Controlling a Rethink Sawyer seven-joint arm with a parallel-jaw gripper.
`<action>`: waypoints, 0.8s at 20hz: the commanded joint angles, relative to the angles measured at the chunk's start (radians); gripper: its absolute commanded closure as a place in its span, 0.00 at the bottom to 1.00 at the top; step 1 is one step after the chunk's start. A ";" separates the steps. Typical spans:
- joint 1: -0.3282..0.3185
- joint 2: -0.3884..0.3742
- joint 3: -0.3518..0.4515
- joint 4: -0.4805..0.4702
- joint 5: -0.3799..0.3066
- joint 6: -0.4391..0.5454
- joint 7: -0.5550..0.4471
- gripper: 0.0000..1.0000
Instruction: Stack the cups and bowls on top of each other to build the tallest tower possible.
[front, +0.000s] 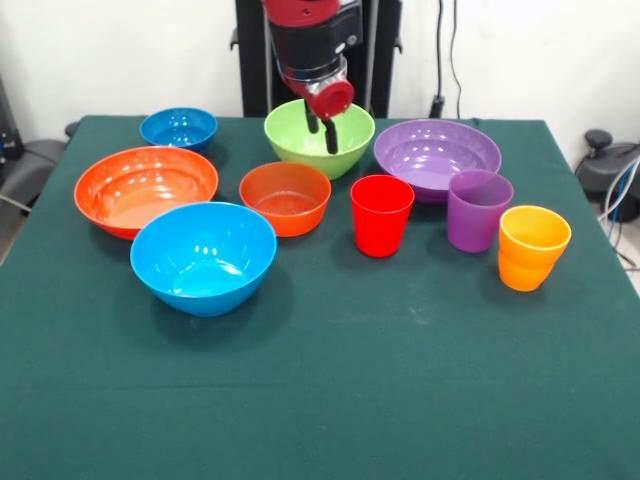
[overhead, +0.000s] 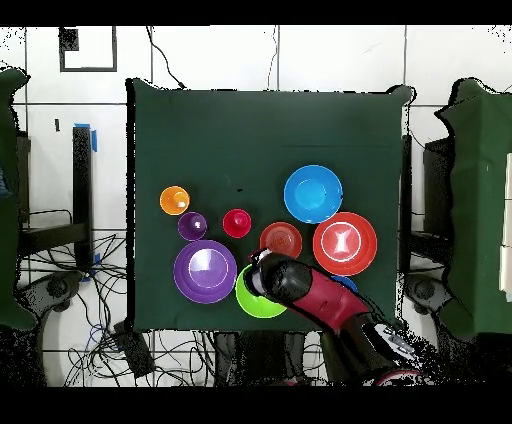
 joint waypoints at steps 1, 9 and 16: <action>-0.012 0.018 0.106 -0.032 0.059 0.067 0.105 0.00; 0.026 0.027 0.082 -0.053 0.074 0.050 0.138 0.00; 0.083 0.042 0.040 -0.104 0.118 0.079 0.162 0.00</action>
